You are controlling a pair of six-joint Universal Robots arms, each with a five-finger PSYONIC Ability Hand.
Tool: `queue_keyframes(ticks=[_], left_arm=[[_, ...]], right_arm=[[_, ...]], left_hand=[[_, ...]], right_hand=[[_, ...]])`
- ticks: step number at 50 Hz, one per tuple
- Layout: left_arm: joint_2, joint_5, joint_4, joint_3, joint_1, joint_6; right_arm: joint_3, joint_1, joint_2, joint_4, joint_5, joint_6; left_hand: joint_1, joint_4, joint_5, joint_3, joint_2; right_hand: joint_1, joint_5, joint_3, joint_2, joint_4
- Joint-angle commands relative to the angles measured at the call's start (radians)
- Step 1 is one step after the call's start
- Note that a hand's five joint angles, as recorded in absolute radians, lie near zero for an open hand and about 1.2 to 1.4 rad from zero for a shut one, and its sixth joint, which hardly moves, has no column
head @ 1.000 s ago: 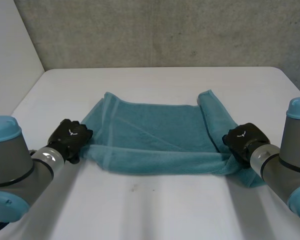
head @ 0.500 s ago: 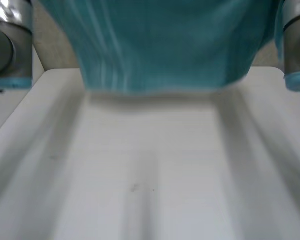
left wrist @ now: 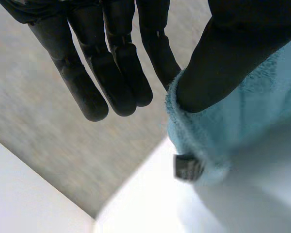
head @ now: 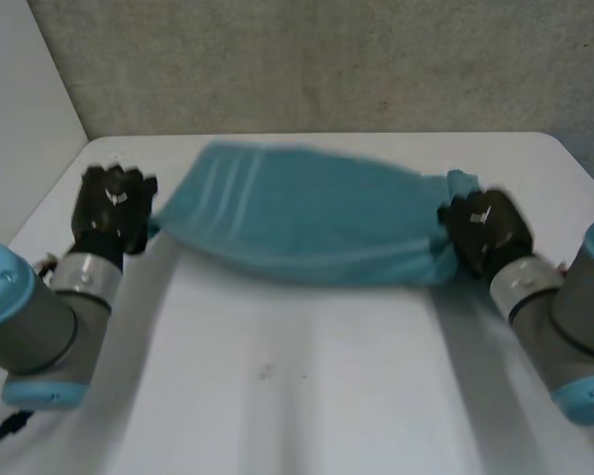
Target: Fold the laundry
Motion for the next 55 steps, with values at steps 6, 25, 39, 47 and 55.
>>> queue_keyframes(ticks=[6,25,39,47,55], left_arm=[[0.043,0.002,-0.054,-0.041,0.054,0.002],[0.058,0.002,-0.063,-0.055,0.069,-0.001],[0.086,-0.005,-0.054,-0.043,0.138,0.004],[0.084,-0.004,-0.054,-0.046,0.138,0.002],[0.086,-0.002,-0.052,-0.046,0.140,0.004]], right_arm=[[-0.003,-0.023,-0.031,0.168,-0.017,0.011],[-0.165,-0.250,-0.124,0.591,-0.142,0.288],[-0.018,-0.462,-0.153,0.611,-0.429,0.372],[0.066,-0.508,-0.185,0.605,-0.443,0.332],[0.135,-0.499,-0.176,0.509,-0.432,0.237]], left_hand=[[0.243,0.201,0.262,0.202,0.197],[0.243,0.201,0.262,0.202,0.197],[0.243,0.201,0.262,0.202,0.197],[0.243,0.201,0.262,0.202,0.197],[0.243,0.201,0.262,0.202,0.197]], right_hand=[[-0.527,-0.732,-0.750,-0.745,-0.755],[-0.528,-0.733,-0.751,-0.746,-0.757],[-0.337,-0.542,-0.560,-0.555,-0.565],[-0.364,-0.569,-0.587,-0.582,-0.592],[-0.376,-0.580,-0.599,-0.593,-0.604]])
